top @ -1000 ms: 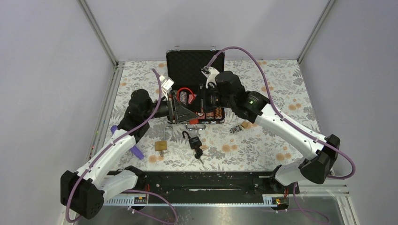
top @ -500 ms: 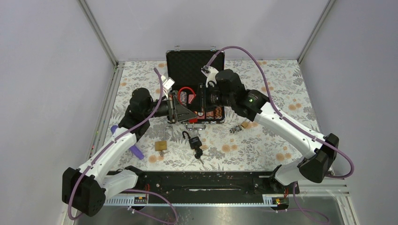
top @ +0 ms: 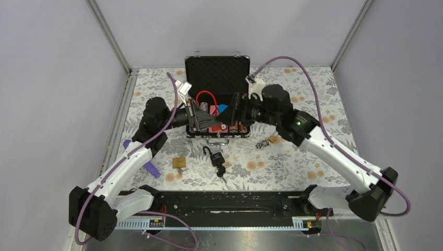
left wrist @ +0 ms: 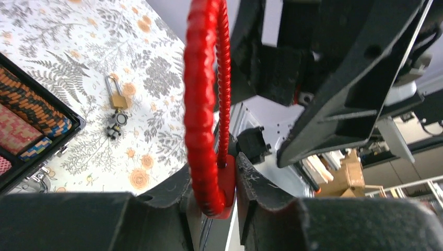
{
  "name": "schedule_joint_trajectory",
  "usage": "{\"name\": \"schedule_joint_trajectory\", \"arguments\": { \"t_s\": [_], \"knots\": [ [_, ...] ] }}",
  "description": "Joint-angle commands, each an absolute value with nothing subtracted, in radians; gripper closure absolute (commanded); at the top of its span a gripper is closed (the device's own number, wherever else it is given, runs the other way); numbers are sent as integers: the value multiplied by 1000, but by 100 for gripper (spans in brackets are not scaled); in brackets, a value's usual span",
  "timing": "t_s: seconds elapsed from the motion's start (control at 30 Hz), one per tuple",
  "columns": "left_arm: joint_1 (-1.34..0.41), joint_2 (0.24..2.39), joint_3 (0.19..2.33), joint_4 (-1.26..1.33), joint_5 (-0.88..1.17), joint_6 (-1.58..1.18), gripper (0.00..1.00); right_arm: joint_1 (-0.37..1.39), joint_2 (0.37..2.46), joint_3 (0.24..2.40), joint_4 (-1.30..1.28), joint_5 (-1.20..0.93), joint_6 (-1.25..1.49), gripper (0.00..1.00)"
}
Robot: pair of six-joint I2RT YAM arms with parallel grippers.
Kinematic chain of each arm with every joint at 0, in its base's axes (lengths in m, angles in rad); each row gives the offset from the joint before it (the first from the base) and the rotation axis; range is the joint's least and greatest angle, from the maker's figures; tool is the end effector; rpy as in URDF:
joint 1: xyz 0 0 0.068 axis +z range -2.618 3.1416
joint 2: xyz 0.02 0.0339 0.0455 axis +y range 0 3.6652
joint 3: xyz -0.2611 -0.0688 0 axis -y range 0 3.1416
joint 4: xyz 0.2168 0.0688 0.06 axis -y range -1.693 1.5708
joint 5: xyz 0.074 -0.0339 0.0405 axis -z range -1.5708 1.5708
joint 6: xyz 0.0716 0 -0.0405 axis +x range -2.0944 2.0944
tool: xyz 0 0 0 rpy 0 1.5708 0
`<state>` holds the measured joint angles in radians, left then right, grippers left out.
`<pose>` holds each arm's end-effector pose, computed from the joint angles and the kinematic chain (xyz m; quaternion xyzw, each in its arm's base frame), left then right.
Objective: Lock with the key
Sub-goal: Lock the lock.
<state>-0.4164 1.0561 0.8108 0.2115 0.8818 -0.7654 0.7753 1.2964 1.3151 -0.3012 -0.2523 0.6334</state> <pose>0.1933 -0.1459 0.3423 0.1792 0.6918 -0.6050 0.3511 0.2036 0.2245 0.3889 -0.1316 0.7859 0.4624 0.3888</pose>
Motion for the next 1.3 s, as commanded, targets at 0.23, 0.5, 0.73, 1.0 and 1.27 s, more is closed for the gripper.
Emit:
{"name": "schedule_joint_trajectory", "arguments": {
  "t_s": [0.23,0.5,0.73,1.0,1.27],
  "knots": [
    [-404,1068,917,602,729,-1199,100,766,1091,920,361,-383,904,14],
    [-405,1130,928,929,815,-1374,100,753,1123,835,805,-497,1079,14],
    [-405,1151,953,1009,861,-1364,100,747,1174,883,856,-541,1133,19],
    [-405,1142,965,993,869,-1340,100,744,1218,878,1046,-565,1225,53],
    [-405,1116,958,958,865,-1310,100,744,1232,887,1074,-559,1256,46]
  ]
}}
